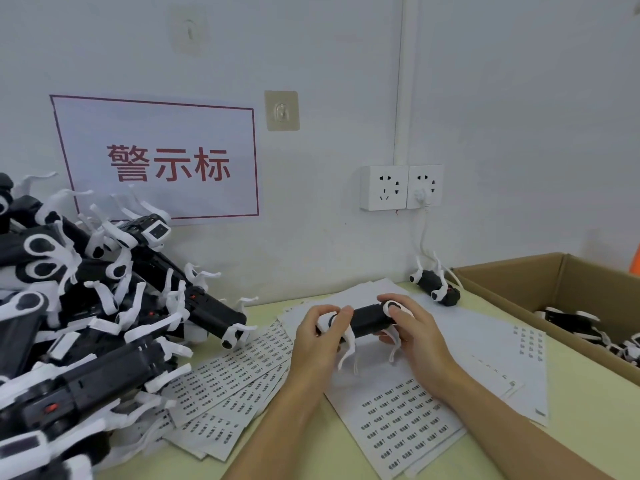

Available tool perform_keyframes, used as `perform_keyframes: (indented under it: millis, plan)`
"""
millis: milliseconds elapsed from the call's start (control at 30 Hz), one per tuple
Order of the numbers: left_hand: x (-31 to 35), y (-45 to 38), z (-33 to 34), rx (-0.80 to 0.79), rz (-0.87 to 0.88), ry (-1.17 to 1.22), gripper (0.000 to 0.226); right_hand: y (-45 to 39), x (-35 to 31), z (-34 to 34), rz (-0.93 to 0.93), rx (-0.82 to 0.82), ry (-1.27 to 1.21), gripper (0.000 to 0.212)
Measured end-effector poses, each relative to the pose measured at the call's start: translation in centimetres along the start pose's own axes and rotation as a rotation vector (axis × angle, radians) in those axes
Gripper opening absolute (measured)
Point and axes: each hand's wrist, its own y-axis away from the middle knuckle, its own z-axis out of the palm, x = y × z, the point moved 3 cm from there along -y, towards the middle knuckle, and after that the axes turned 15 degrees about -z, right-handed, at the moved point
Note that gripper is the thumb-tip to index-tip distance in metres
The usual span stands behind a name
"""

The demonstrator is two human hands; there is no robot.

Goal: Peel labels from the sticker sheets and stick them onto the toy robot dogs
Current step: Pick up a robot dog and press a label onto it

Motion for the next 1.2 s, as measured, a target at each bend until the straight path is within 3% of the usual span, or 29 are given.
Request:
perform_keyframes:
  millis: [167, 233, 400, 500, 600, 667, 767, 833, 900, 933, 967, 1033, 1100, 1200]
  plan:
    - [0.1, 0.3, -0.4, 0.105, 0.075, 0.019, 0.010, 0.4, -0.3, 0.8, -0.050, -0.084, 0.140, 0.016]
    - [0.3, 0.8, -0.4, 0.160, 0.164, 0.052, 0.015, 0.4, -0.2, 0.8, -0.089, -0.049, 0.124, 0.021]
    - [0.8, 1.5, -0.5, 0.329, 0.480, -0.263, 0.034, 0.2, 0.1, -0.6, -0.077, 0.312, -0.051, 0.022]
    - [0.4, 1.2, -0.2, 0.301, 0.491, -0.426, 0.036, 0.2, -0.5, -1.3, -0.033, 0.512, -0.175, 0.022]
    - [0.2, 1.0, 0.0, 0.323, 0.506, -0.560, 0.039, -0.3, -1.6, -1.6, 0.039, 0.582, -0.177, 0.024]
    - [0.1, 1.0, 0.0, 0.368, 0.512, -0.653, 0.042, -0.9, -2.5, -1.7, 0.112, 0.498, -0.062, 0.026]
    - [0.5, 1.7, 0.2, 0.447, 0.519, -0.783, 0.040, -1.2, -4.2, -2.1, 0.233, 0.170, 0.273, 0.026]
    - [1.5, 3.0, 0.9, 0.493, 0.728, -0.820, 0.037, -0.7, -4.8, -2.8, 0.270, -0.093, 0.612, 0.021]
    - [2.0, 4.3, 2.4, 0.354, 1.010, -0.798, 0.037, 0.3, -4.9, -3.5, 0.290, -0.288, 0.912, 0.024]
    - [1.8, 4.8, 3.4, 0.190, 1.046, -0.806, 0.037, 0.9, -4.6, -4.0, 0.298, -0.350, 1.045, 0.032]
    - [1.3, 5.2, 4.4, -0.002, 0.968, -0.850, 0.040, 1.6, -4.2, -4.5, 0.307, -0.389, 1.177, 0.043]
    - [-0.3, 5.4, 5.7, -0.306, 0.608, -1.021, 0.048, 2.8, -3.5, -5.3, 0.341, -0.440, 1.394, 0.060]
    - [-1.8, 4.8, 6.1, -0.399, 0.411, -1.184, 0.059, 3.7, -3.3, -5.7, 0.363, -0.465, 1.485, 0.066]
    - [-2.1, 4.3, 5.7, -0.407, 0.375, -1.260, 0.081, 3.6, -3.8, -6.0, 0.297, -0.400, 1.416, 0.062]
